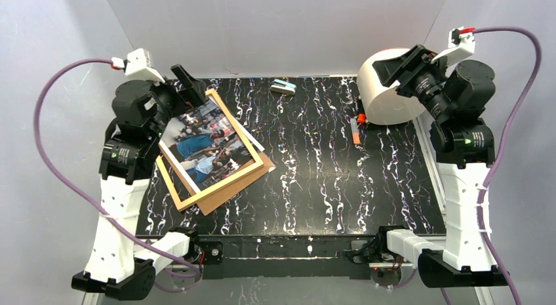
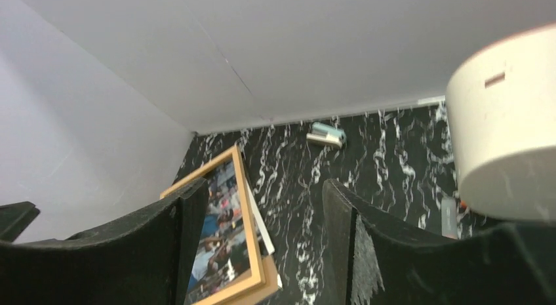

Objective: Put the photo into the frame

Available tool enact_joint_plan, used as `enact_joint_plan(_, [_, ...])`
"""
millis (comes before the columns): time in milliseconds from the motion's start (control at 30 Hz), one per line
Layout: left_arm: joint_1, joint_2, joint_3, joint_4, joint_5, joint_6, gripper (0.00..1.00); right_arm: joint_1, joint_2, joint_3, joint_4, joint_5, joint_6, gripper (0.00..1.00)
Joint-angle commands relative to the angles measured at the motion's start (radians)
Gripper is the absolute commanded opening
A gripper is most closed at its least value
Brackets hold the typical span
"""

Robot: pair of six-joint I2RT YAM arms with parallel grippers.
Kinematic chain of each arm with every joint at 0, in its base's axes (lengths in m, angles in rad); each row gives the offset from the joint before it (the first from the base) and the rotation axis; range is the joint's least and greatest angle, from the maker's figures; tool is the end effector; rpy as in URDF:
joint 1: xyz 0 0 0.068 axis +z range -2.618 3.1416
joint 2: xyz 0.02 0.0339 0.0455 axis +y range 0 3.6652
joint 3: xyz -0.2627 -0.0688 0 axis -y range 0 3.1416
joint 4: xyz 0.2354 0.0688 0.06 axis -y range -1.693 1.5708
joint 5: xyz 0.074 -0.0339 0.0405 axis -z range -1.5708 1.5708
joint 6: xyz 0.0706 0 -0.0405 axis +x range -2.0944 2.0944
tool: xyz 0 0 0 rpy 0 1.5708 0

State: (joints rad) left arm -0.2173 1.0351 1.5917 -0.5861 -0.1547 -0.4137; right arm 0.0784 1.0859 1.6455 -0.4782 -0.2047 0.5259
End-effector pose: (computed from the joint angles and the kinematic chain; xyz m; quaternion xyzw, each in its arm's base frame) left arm 0.1955 -0.0320 0.5105 -0.1237 0.7066 -0.1628 0.6774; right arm 0.2061 0.0306 0.5334 0.0763 0.6741 0.2838 0.6777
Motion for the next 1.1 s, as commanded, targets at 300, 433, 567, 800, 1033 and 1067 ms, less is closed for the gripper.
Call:
enact_joint_plan(300, [0.002, 0.159, -0.293, 0.187, 0.242, -0.174, 0.98, -0.005, 0.006, -0.190, -0.092, -0.172, 0.120, 0.63])
enact_joint_plan(433, [-0.003, 0.315, -0.291, 0.156, 0.235, -0.243, 0.98, -0.003, 0.032, -0.237, -0.129, -0.222, 0.097, 0.65])
enact_joint_plan(567, [-0.022, 0.503, -0.186, 0.030, 0.100, -0.217, 0.98, -0.003, 0.059, -0.263, -0.187, -0.221, 0.089, 0.65])
enact_joint_plan(800, [-0.047, 0.791, -0.084, -0.054, 0.014, -0.246, 0.75, 0.002, 0.028, -0.398, -0.139, -0.247, 0.133, 0.47])
enact_joint_plan(1033, [-0.066, 0.963, 0.027, -0.067, -0.027, -0.257, 0.64, 0.005, 0.032, -0.446, -0.119, -0.220, 0.145, 0.41])
enact_joint_plan(1067, [-0.068, 0.981, 0.036, -0.067, -0.026, -0.255, 0.63, 0.004, 0.036, -0.446, -0.117, -0.216, 0.144, 0.40])
